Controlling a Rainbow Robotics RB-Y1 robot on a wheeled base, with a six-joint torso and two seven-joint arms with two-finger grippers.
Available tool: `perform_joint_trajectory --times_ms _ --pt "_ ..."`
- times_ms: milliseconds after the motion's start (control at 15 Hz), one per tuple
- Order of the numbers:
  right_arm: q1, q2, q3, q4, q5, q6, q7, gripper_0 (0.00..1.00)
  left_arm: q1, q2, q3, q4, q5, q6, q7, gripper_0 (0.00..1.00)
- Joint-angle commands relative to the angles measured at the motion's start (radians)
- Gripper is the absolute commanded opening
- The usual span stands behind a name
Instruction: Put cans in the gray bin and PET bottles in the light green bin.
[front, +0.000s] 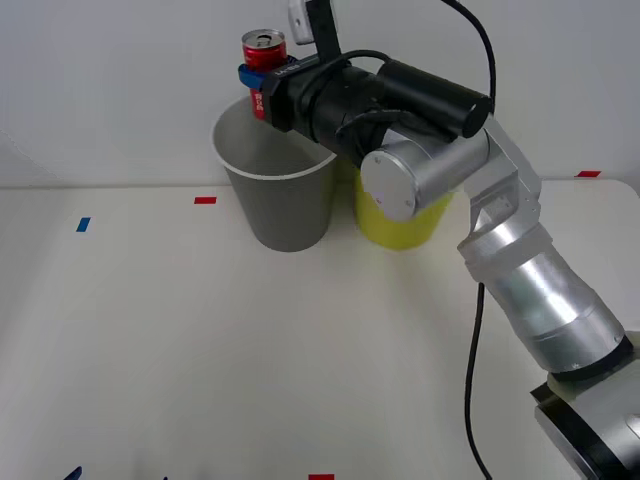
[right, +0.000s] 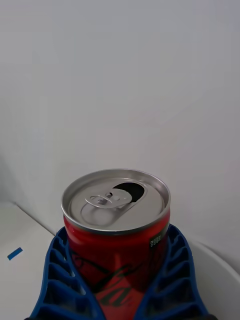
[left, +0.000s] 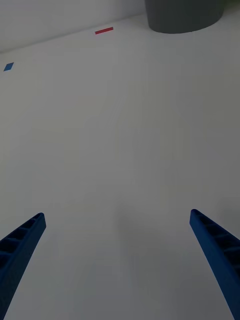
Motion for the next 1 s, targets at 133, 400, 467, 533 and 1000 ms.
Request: perform_joint_trajectory --times_ms 133,400,467,533,1000 --pt "-0.035 0.017 0.002 0.076 0.034 -0.029 -0.003 0.04 0.000 0.000 0.000 0.000 0.000 0.000 0.000 1.00" --pt "-0.044 0.031 0.004 0.141 0.038 -0.078 0.005 0.04 0.000 0.000 0.000 0.000 0.000 0.000 0.000 1.00" --pt "-0.050 0.031 0.004 0.154 0.038 -0.086 0.006 0.03 0.000 0.000 0.000 0.000 0.000 0.000 0.000 1.00" --pt "-0.052 0.029 0.004 0.158 0.040 -0.086 0.006 0.04 0.000 0.000 0.000 0.000 0.000 0.000 0.000 1.00" --pt "-0.050 0.048 0.007 0.136 0.037 -0.086 0.014 1.00 0.000 0.000 0.000 0.000 0.000 0.000 0.000 1.00"
